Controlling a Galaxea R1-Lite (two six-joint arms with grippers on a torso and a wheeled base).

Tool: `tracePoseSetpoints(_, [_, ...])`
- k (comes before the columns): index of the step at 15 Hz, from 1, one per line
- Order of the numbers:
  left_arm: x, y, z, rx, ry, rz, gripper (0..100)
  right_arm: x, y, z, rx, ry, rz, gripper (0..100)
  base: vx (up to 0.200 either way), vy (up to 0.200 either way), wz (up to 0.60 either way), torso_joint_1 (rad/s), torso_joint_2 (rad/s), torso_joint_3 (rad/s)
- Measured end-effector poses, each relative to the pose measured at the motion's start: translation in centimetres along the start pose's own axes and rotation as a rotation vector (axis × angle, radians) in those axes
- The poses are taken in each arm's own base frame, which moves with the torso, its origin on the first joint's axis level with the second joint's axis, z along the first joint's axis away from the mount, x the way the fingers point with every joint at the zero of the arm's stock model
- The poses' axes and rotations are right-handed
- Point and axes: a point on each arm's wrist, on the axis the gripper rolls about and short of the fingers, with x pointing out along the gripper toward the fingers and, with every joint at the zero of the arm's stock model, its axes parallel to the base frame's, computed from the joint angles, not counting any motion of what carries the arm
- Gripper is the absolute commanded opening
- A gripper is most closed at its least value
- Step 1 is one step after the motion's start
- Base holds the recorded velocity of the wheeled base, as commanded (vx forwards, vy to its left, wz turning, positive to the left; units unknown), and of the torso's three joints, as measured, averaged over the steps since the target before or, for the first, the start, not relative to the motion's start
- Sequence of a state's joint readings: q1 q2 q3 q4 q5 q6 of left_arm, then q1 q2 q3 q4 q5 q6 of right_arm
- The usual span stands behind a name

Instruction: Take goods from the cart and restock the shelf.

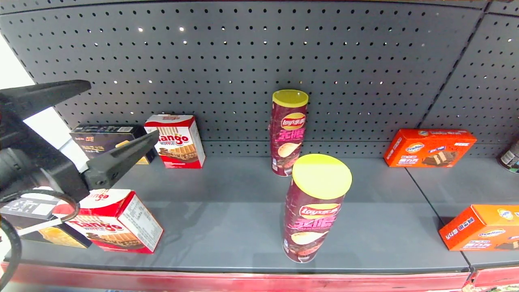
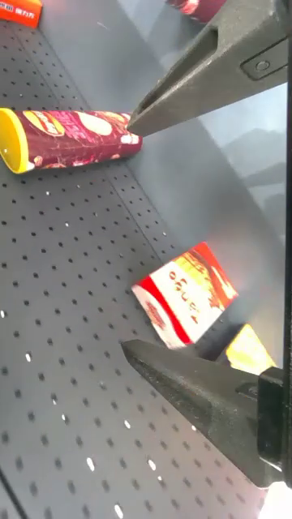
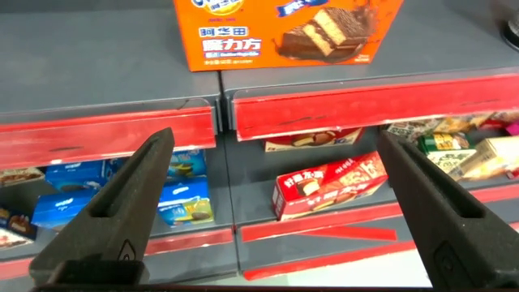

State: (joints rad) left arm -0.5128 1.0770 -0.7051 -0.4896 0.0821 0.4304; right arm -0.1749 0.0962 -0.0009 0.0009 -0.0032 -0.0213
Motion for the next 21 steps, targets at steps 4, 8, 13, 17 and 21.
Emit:
tracePoseSetpoints(4, [-2.4, -0.1, -0.8, -0.004, -0.004, 0.015, 100, -0.6, 0.0, 3.6, 0.004, -0.087, 0.032, 100, 0.000, 0.000, 0.00, 0.000, 0.00, 0.000])
tracePoseSetpoints(8, [-3.8, 0.0, -1.1, -0.008, -0.009, 0.047, 100, 1.5, 0.1, 12.7, -0.028, -0.087, 0.230, 100, 0.000, 0.000, 0.00, 0.000, 0.00, 0.000])
tracePoseSetpoints(13, [-4.8, -0.1, -1.7, -0.008, 0.012, 0.073, 100, 9.1, 4.8, 15.9, -0.127, 0.088, 0.643, 100, 0.000, 0.000, 0.00, 0.000, 0.00, 0.000])
tracePoseSetpoints(17, [-5.0, 0.0, -1.5, -0.009, 0.000, 0.077, 100, 12.9, 9.8, 14.9, -0.188, 0.166, 0.713, 100, 0.000, 0.000, 0.00, 0.000, 0.00, 0.000])
tracePoseSetpoints(21, [-5.0, -0.1, -1.6, -0.032, 0.006, 0.075, 100, 14.5, 13.5, 13.3, -0.237, 0.248, 0.754, 100, 0.000, 0.000, 0.00, 0.000, 0.00, 0.000])
